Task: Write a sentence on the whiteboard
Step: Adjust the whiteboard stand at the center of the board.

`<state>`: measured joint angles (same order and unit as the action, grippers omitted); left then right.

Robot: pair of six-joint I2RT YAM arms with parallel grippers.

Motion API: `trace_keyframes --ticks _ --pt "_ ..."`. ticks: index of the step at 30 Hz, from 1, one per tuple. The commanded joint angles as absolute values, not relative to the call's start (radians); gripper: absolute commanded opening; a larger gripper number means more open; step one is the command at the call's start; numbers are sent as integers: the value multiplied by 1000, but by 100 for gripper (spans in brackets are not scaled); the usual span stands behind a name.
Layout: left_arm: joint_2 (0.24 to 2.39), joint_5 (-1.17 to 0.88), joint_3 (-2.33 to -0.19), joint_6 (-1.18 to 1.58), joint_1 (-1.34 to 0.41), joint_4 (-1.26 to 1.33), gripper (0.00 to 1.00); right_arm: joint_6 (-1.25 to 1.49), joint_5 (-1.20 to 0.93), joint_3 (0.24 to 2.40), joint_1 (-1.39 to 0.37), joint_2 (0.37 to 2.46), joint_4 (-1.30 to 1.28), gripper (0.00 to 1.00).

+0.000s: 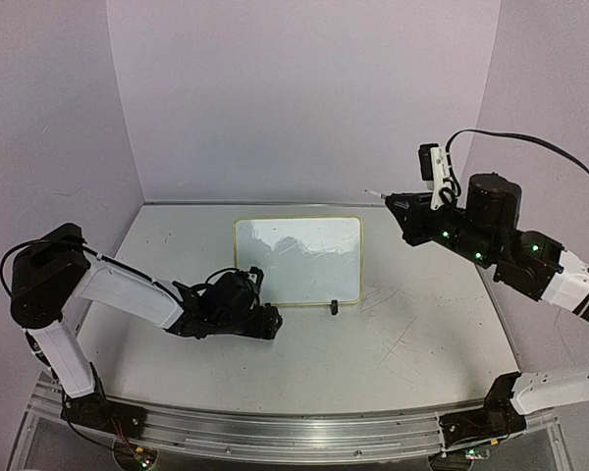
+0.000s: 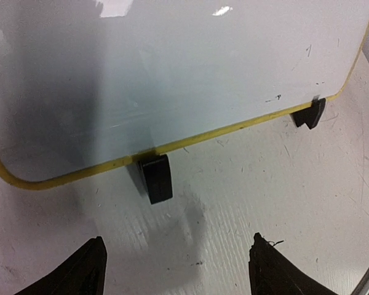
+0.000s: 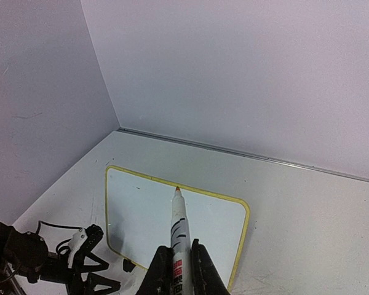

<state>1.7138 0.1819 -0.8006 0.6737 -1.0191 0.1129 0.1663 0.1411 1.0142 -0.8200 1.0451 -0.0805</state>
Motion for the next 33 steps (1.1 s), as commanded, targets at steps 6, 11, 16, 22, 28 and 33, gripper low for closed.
trace_keyframes --ticks 6,11,16,22,28,33 --pt "1856 240 -954 623 -1023 153 77 144 115 993 -826 978 -42 0" --pt "1906 213 -998 604 -1024 153 77 149 116 985 -826 969 -43 0" --pt "1953 176 -1053 582 -1027 155 76 153 119 986 -825 971 -43 0" --pt "2014 135 -1127 570 -1042 154 76 156 120 992 -826 973 -47 0" --pt "2046 100 -1164 561 -1051 154 79 156 127 996 -825 972 -55 0" --pt "1986 102 -1115 547 -1053 154 84 151 143 996 -825 985 -63 0"
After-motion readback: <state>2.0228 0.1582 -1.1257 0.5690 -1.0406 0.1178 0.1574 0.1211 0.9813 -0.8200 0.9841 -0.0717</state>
